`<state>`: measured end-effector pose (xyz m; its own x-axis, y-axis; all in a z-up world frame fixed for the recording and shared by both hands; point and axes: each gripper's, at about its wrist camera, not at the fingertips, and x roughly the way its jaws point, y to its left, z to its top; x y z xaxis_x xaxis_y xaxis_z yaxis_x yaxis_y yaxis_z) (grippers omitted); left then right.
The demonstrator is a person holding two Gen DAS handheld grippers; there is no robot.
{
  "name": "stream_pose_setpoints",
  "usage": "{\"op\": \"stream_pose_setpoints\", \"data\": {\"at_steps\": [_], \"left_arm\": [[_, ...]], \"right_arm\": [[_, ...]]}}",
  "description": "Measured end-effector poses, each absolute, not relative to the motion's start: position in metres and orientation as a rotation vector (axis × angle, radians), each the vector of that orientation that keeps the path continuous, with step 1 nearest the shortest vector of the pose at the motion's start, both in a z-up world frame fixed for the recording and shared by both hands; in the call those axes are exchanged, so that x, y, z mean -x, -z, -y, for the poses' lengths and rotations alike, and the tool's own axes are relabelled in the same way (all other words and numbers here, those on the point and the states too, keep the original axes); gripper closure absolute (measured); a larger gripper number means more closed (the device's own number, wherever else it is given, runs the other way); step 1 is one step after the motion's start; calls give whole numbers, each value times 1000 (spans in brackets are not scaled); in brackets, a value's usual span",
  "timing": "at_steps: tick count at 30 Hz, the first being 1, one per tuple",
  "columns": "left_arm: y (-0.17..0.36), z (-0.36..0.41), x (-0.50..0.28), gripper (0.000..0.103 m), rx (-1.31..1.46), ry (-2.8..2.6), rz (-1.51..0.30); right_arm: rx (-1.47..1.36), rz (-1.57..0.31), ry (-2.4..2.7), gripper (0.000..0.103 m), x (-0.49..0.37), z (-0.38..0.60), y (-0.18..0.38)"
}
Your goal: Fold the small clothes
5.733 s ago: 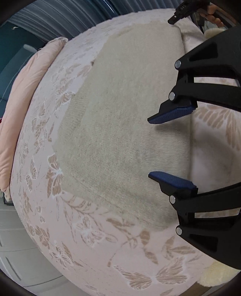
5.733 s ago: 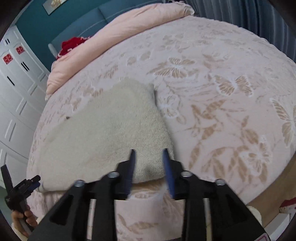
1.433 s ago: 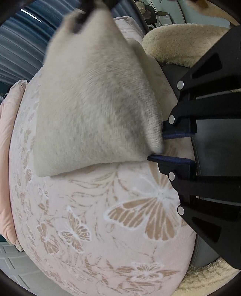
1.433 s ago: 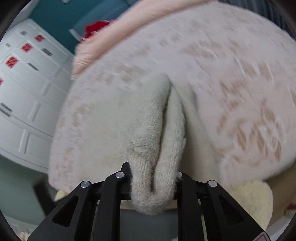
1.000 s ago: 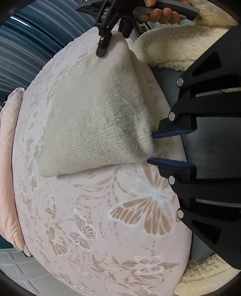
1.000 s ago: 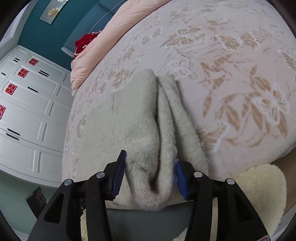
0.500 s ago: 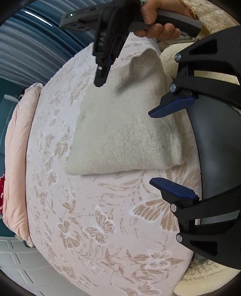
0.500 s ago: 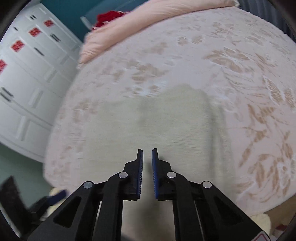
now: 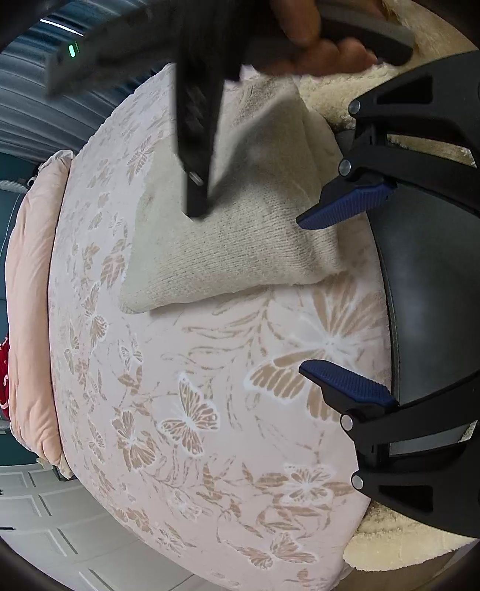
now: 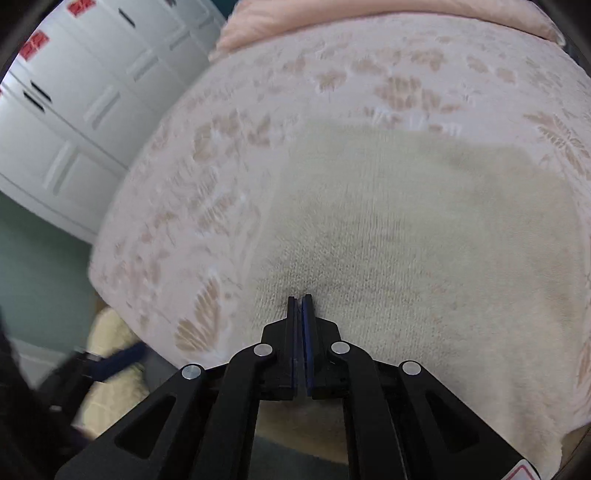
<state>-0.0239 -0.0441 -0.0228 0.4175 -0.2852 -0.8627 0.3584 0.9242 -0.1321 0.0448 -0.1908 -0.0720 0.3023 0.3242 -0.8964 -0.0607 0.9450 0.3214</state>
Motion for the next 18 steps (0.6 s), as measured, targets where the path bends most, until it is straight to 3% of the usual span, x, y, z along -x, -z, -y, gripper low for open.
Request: {"op": "stream_pose_setpoints", "data": {"at_steps": [2, 7, 11, 14, 18], "left_arm": [[20, 39, 26, 21, -89, 387, -1048], [20, 29, 28, 20, -93, 367, -1041], [24, 36, 27, 20, -83, 390, -1055], [23, 47, 28, 20, -108, 408, -1058], [16, 55, 35, 16, -132, 427, -1031]], "right_arm": [[-204, -1207, -251, 102, -37, 184, 72], [-260, -1139, -213, 100, 4, 213, 26], [-298, -1298, -101, 103, 32, 242, 90], [-466, -1211, -90, 103, 48, 262, 71], [-424, -1045, 45, 87, 61, 296, 26]]}}
